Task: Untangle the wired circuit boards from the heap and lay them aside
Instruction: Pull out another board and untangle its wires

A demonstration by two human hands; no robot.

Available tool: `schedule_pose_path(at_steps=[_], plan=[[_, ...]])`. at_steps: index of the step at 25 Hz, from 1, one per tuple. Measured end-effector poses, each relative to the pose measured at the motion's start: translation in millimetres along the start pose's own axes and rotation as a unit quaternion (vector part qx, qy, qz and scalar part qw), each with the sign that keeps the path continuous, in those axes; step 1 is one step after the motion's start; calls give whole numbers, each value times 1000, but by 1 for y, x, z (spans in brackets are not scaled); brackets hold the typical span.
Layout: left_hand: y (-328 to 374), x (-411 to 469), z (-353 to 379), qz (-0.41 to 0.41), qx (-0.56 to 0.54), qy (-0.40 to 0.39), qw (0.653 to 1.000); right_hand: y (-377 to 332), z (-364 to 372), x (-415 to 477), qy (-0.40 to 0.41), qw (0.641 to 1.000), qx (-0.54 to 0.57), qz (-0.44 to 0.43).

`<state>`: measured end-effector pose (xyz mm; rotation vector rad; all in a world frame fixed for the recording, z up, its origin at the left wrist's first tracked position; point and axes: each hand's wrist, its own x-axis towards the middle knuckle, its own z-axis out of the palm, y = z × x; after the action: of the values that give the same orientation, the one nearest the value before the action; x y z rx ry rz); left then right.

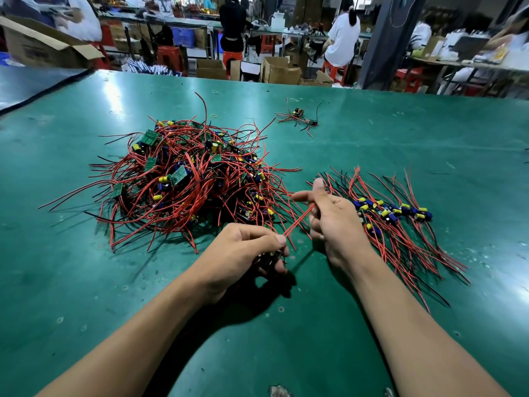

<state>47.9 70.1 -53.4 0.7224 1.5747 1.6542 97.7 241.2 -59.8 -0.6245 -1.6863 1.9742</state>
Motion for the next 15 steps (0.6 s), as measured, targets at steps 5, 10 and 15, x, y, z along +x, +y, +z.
schedule_pose_path(at_steps=[5, 10, 15], plan=[[0, 0, -2, 0, 8, 1, 1000, -8, -1, -2, -22, 978, 165, 126], [-1, 4, 0, -17, -37, 60, 997, -11, 0, -7, -60, 982, 114, 137], [-2, 10, -4, -56, -103, 48, 992, -6, 15, -27, -69, 986, -152, 19]])
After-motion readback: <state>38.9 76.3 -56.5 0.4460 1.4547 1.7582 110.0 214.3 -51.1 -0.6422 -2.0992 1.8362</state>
